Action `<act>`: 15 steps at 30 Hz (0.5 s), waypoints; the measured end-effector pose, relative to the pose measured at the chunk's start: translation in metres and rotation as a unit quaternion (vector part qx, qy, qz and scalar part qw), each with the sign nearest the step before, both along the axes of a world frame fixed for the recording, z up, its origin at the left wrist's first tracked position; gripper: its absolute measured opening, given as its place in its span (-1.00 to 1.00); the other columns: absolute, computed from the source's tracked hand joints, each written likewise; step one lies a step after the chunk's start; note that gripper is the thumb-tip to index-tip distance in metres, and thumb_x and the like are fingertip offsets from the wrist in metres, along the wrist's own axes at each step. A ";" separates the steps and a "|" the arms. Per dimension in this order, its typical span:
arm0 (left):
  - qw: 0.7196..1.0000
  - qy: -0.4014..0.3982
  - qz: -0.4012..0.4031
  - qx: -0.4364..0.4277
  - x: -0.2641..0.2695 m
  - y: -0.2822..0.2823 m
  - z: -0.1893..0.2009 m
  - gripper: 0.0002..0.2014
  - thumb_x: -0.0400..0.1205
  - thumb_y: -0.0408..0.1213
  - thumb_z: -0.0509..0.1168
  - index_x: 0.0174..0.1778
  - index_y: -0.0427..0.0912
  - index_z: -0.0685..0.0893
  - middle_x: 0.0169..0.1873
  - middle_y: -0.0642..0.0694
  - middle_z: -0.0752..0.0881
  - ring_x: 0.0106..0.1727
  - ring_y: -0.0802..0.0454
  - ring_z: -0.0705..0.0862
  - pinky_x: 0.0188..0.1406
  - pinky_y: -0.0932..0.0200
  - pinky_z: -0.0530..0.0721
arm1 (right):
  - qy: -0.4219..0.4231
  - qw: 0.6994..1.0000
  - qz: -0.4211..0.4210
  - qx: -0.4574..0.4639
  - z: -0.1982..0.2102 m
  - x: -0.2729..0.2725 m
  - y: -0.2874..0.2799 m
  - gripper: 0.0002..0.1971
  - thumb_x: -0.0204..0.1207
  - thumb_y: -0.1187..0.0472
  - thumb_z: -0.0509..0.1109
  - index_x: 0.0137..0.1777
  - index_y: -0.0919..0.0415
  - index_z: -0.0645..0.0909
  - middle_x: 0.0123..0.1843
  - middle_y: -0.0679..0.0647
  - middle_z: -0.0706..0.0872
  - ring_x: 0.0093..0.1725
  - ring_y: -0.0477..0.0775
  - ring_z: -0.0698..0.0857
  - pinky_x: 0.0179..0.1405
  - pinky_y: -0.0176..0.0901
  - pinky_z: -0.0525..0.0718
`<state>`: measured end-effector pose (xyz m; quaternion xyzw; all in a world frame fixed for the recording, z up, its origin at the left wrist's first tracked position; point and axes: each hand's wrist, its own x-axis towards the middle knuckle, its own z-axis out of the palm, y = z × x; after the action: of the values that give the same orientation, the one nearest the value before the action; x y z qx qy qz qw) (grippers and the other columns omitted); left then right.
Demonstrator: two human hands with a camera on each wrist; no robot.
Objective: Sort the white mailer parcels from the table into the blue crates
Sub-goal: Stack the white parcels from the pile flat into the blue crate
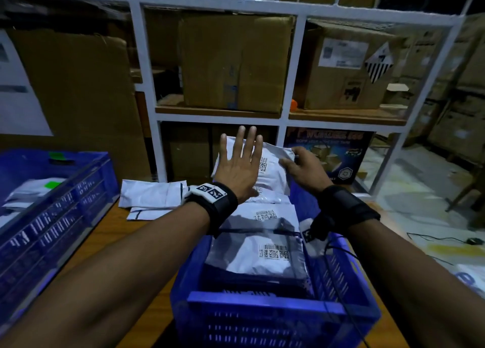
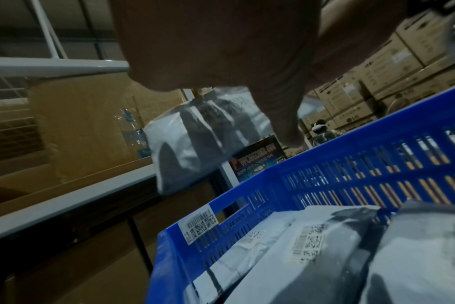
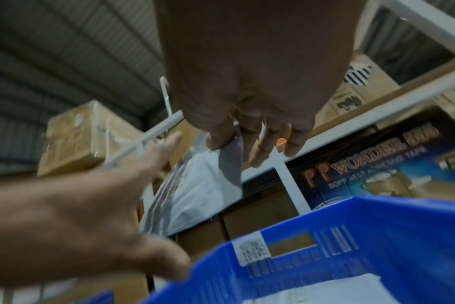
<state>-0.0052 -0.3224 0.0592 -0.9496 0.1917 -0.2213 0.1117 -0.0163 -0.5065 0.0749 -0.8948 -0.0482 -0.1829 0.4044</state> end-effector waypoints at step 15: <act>0.975 0.201 0.076 -0.064 -0.007 -0.036 0.008 -0.25 0.72 -0.24 0.18 0.74 -0.34 -0.07 0.74 -0.30 -0.16 0.73 -0.38 -0.15 0.56 -0.56 -0.29 | 0.185 0.924 0.060 -0.329 -0.010 0.004 0.017 -0.39 0.28 -0.06 0.35 0.28 0.24 0.40 0.51 0.34 0.37 0.56 0.43 0.30 0.43 0.30 0.40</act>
<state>-0.0123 -0.3587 0.0673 -0.9916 0.1231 -0.0282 0.0265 -0.0128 -0.4892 0.0646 -0.9909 -0.0836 0.0369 0.0987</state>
